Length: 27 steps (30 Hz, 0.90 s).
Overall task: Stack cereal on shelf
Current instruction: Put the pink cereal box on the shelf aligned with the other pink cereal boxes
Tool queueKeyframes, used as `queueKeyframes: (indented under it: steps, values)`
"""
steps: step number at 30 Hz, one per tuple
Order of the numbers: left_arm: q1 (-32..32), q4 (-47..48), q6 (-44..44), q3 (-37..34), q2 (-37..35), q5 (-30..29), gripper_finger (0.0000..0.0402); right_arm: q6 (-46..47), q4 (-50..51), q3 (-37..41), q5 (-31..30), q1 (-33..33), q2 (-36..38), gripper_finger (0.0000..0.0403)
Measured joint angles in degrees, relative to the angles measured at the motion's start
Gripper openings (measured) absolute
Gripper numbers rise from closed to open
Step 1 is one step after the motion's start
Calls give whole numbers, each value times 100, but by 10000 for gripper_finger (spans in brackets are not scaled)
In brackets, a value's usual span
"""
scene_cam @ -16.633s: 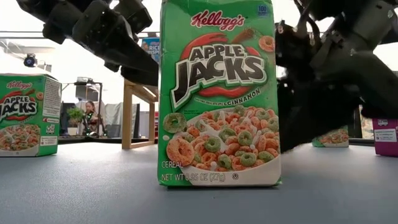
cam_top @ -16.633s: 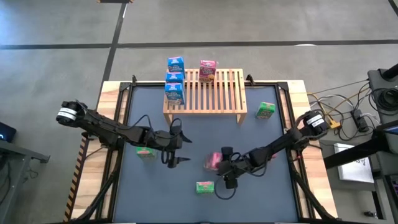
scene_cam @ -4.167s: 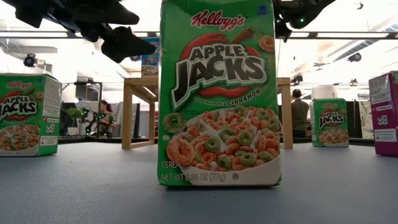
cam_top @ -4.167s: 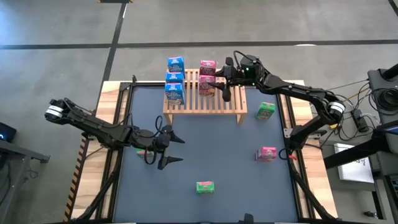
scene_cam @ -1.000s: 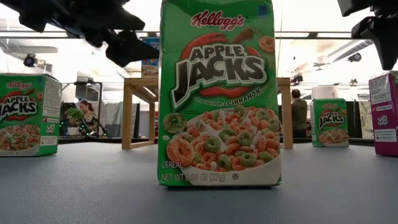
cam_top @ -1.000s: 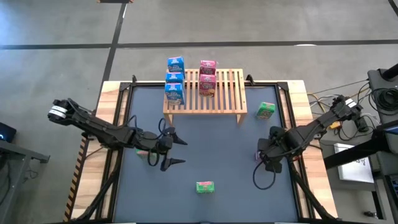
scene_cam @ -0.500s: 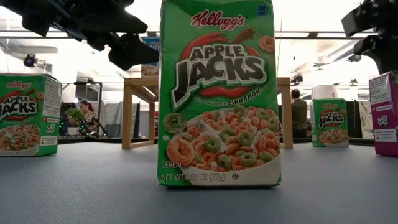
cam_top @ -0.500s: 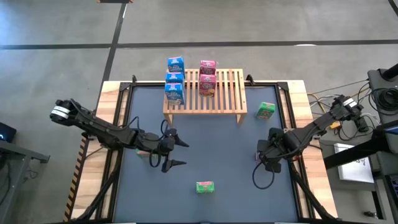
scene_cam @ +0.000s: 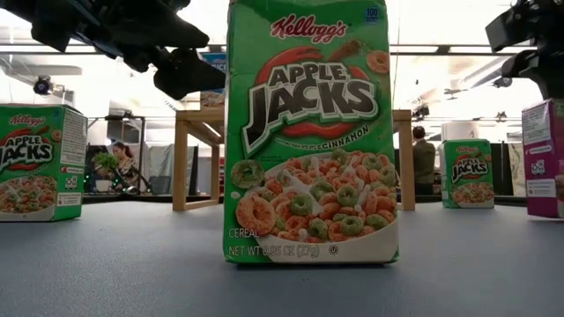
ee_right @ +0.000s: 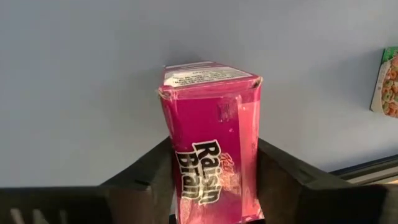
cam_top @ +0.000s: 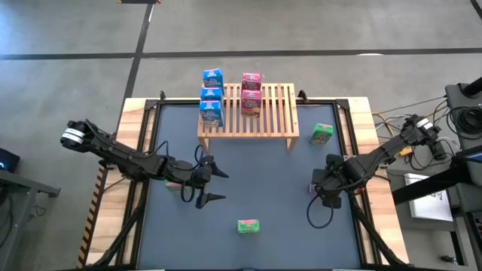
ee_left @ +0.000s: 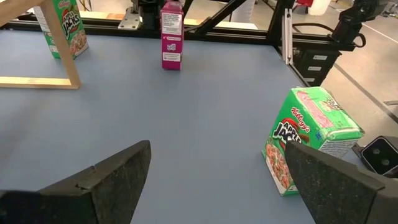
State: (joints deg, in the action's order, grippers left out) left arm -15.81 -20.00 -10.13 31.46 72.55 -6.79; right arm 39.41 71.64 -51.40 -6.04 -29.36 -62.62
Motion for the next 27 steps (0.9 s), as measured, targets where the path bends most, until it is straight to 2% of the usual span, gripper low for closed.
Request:
queueKeyframes:
  steps: [8,14,21,27]
  values:
    - [0,50,2,0,-4,-2,354,23,2,-557,-29,2,108,134]
    - [0,52,44,0,-4,-2,354,-150,-6,-1414,-716,11,62,137]
    - [0,326,45,0,-37,-4,354,-945,-73,-2452,-1373,369,-153,138]
    - [7,780,45,0,-350,-31,354,-2307,-652,-3028,-1336,1167,-570,136]
